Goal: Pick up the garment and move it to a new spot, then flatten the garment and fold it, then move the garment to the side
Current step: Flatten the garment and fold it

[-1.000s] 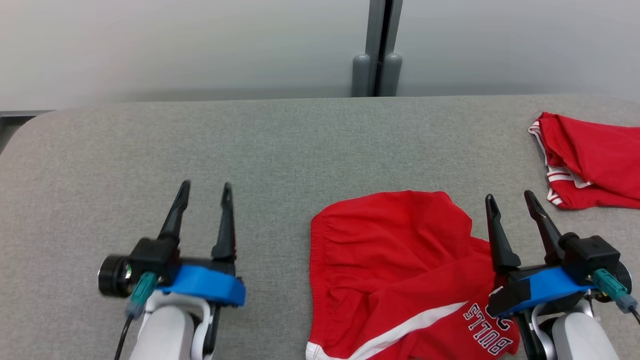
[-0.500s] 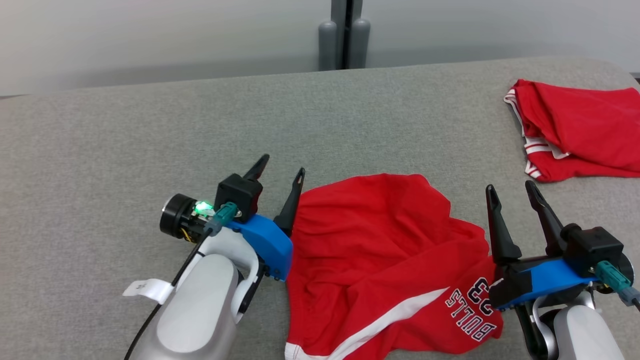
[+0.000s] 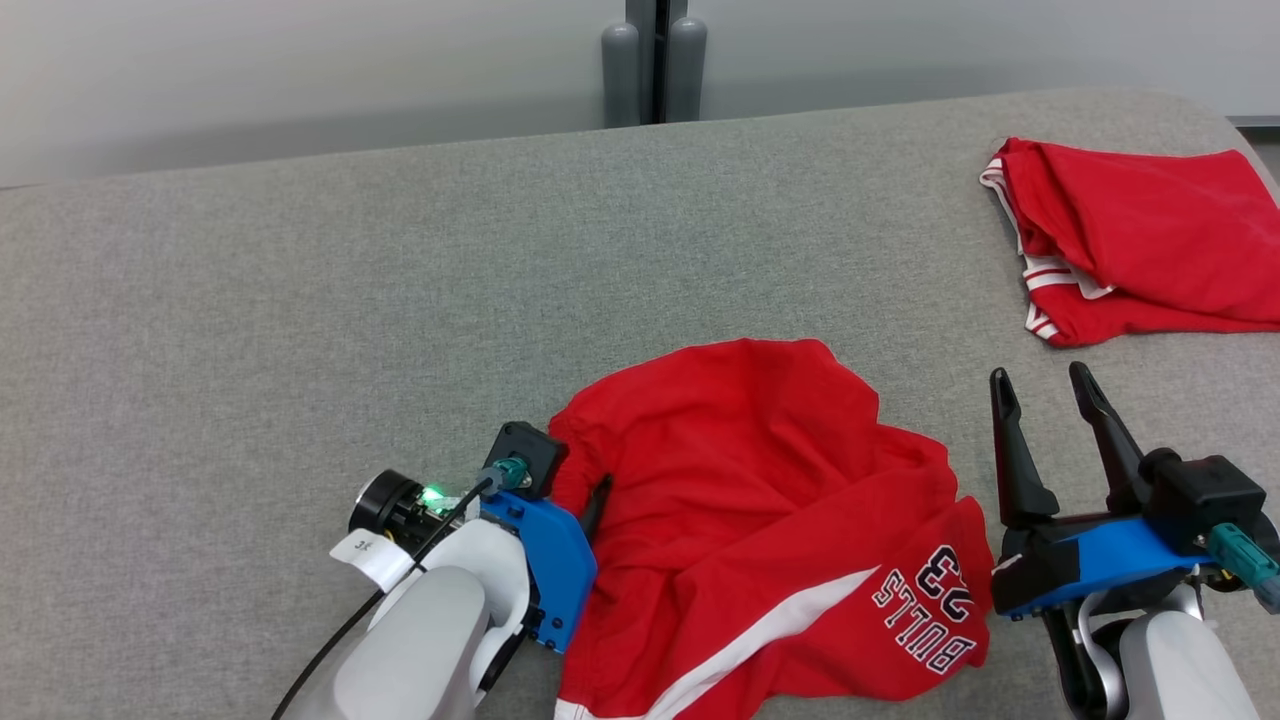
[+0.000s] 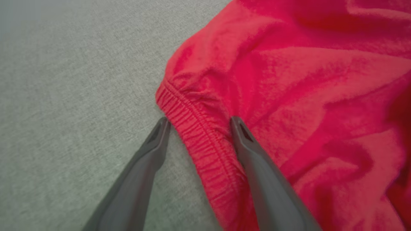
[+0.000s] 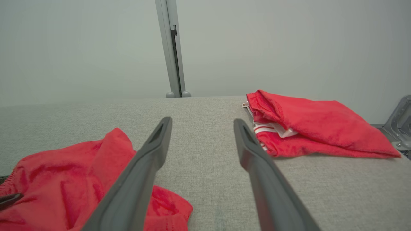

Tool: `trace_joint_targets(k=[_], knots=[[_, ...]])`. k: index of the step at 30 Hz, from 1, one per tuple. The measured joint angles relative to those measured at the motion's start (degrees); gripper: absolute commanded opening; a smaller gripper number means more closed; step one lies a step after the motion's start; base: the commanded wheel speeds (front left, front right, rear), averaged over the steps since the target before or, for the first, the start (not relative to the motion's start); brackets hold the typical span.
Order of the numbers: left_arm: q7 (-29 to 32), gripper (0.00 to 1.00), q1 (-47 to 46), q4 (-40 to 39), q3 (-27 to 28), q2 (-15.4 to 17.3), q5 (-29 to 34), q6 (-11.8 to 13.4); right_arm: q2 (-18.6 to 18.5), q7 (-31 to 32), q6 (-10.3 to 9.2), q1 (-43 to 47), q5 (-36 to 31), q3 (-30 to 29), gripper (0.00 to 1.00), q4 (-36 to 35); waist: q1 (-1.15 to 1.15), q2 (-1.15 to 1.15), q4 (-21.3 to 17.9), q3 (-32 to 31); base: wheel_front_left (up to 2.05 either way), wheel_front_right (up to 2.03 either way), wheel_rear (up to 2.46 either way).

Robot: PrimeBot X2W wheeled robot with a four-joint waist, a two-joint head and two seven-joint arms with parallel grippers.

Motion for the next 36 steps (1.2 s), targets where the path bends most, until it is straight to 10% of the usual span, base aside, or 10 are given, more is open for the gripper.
trace_joint_targets(k=[7,8,10,32,33,34,35,36], knots=[[2.6,1.0,-0.2,0.4,-4.1,0.3,-2.4,0.0,0.0,0.1,0.0,0.1,0.0,0.4,1.0,0.2,0.0,0.0,-0.2,-0.5,0.0,0.0,0.0],[2.6,0.82,-0.3,0.3,-4.4,0.3,-2.8,0.0,0.0,0.1,0.0,0.1,0.0,0.5,1.0,0.2,0.0,0.0,-0.2,-0.5,0.0,0.0,0.0],[1.9,0.0,-0.4,0.4,-4.9,0.3,-3.5,0.0,0.0,0.0,0.0,0.1,0.0,0.5,1.0,0.2,0.0,0.0,-0.2,-0.5,0.0,0.0,0.0],[-9.7,0.0,-5.5,3.3,4.1,9.0,-7.9,5.1,-0.6,0.3,0.0,1.4,0.5,-0.9,1.0,-0.3,0.0,0.0,2.3,-2.2,0.0,0.0,0.0],[-10.3,0.05,-5.5,3.3,4.3,9.1,-7.9,5.4,-0.6,0.3,0.0,1.4,0.5,-0.9,1.0,-0.2,0.0,0.0,2.3,-2.1,0.0,0.0,0.0],[-10.8,0.63,-5.5,3.4,4.3,9.1,-7.9,5.4,-0.6,0.3,0.0,1.4,0.5,-0.9,1.0,-0.2,0.0,0.0,2.3,-2.0,0.0,0.0,0.0],[-11.4,1.0,-5.4,3.4,4.3,9.0,-7.9,5.4,-0.6,0.2,0.0,1.5,0.5,-0.9,1.0,-0.1,0.0,0.0,2.3,-1.9,0.0,0.0,0.0],[-12.3,1.0,-5.2,3.4,4.3,8.9,-8.1,5.4,-0.6,0.2,0.0,1.6,0.5,-0.8,1.0,0.0,0.0,0.0,2.3,-1.9,0.0,0.0,0.0]])
